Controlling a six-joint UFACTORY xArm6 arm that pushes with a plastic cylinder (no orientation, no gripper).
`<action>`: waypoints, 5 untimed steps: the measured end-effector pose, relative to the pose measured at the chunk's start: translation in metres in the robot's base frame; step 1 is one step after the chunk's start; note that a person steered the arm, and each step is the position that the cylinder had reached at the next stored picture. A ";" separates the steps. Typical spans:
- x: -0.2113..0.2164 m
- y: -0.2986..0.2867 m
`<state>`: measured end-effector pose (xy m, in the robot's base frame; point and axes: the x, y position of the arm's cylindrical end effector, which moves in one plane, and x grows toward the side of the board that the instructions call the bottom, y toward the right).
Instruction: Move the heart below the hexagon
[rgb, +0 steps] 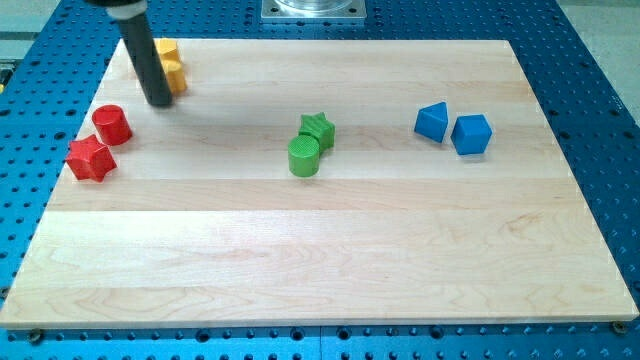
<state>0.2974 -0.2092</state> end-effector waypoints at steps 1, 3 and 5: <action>0.021 0.015; 0.023 0.065; 0.031 0.065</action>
